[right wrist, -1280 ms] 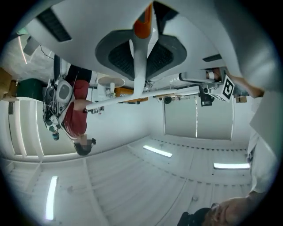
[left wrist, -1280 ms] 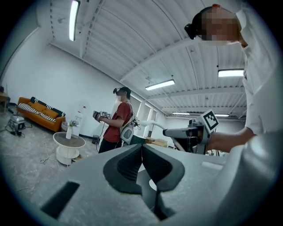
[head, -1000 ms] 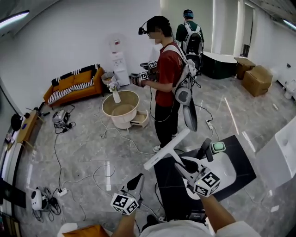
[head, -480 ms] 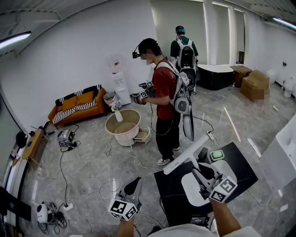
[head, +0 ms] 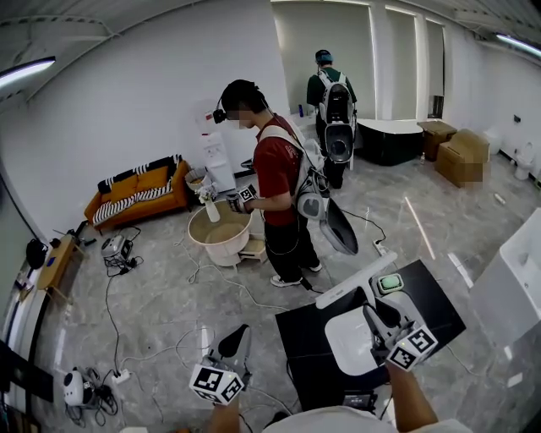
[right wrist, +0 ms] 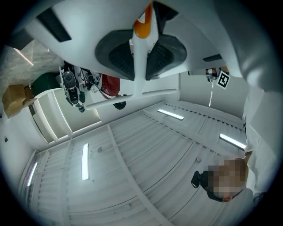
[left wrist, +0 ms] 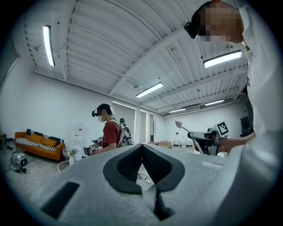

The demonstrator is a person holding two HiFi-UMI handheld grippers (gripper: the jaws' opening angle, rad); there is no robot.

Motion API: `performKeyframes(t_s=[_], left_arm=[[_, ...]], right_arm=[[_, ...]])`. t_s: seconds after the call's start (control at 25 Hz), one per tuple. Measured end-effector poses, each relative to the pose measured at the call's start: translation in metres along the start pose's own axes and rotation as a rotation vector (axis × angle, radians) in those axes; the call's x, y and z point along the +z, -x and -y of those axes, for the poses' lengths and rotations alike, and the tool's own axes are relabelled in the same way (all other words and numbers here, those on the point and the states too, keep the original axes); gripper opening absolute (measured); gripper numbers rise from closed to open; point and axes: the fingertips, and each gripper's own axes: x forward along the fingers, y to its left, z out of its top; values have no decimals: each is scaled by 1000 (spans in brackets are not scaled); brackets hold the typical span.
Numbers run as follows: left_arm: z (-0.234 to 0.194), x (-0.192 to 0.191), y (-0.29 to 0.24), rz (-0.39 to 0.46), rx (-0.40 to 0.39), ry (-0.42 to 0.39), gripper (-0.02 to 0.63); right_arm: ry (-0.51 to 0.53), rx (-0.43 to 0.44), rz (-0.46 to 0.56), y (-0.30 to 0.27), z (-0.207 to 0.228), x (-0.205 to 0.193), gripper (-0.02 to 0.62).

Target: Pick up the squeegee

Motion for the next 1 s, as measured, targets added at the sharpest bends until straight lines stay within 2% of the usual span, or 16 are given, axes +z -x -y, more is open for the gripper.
performKeyframes(t_s=[0.4,1.0], left_arm=[[7,10,-6,-4,-25,4,15],[18,-11,-12,-38,-68,50,15]], right_arm=[[-36,19,-14,-11,-4,-2,84],[-33,82,-71,-24,-16,-21,84]])
